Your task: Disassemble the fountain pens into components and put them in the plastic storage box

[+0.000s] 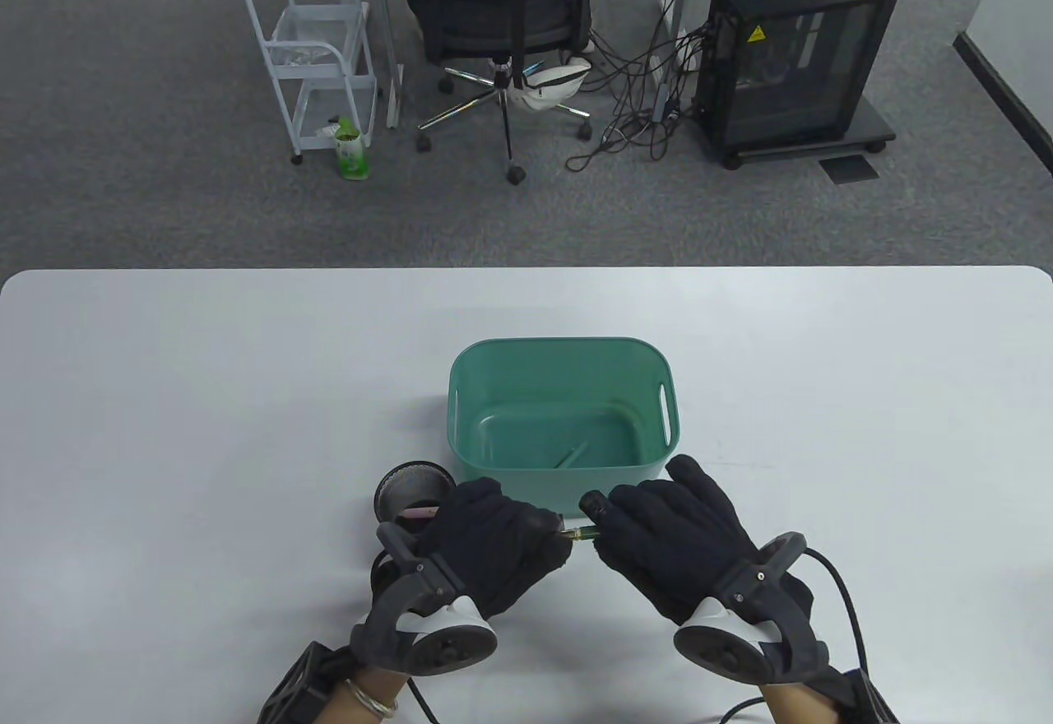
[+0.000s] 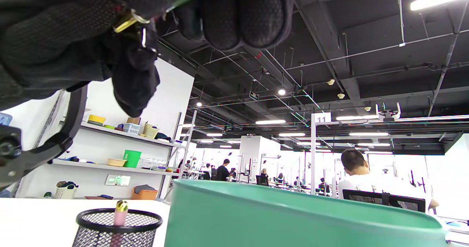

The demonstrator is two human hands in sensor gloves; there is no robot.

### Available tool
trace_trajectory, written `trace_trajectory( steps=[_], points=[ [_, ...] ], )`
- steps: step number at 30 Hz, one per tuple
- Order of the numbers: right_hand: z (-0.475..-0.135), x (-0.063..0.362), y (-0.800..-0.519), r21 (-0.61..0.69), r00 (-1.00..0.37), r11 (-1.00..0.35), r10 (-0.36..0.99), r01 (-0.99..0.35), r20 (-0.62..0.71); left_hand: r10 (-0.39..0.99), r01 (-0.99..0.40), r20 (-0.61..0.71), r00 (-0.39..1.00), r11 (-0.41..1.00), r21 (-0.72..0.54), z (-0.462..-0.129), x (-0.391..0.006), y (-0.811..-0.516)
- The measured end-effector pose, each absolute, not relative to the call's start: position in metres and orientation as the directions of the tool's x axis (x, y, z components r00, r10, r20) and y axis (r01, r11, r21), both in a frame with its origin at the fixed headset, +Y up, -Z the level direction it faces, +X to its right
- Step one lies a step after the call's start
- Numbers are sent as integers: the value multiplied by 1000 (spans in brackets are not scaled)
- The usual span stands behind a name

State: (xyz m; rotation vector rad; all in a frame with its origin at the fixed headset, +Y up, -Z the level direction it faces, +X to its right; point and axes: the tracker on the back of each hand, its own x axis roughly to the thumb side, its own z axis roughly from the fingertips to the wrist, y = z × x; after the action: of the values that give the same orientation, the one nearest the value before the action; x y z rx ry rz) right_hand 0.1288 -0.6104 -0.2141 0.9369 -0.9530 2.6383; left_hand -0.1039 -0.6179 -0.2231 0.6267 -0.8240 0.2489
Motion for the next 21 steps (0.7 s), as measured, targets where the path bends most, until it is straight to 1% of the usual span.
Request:
trace_trajectory(
  steps=[7,21],
  points=[
    [-215,130,-611,-517,-789,-774,-38,-365,614,-53,-412,735,676,800,436,-222,-102,-619],
    [-216,131,-612,-519,-793,-778,-44,-354,607,-65,-405,731,679,798,447,-221,-101,-619]
  ],
)
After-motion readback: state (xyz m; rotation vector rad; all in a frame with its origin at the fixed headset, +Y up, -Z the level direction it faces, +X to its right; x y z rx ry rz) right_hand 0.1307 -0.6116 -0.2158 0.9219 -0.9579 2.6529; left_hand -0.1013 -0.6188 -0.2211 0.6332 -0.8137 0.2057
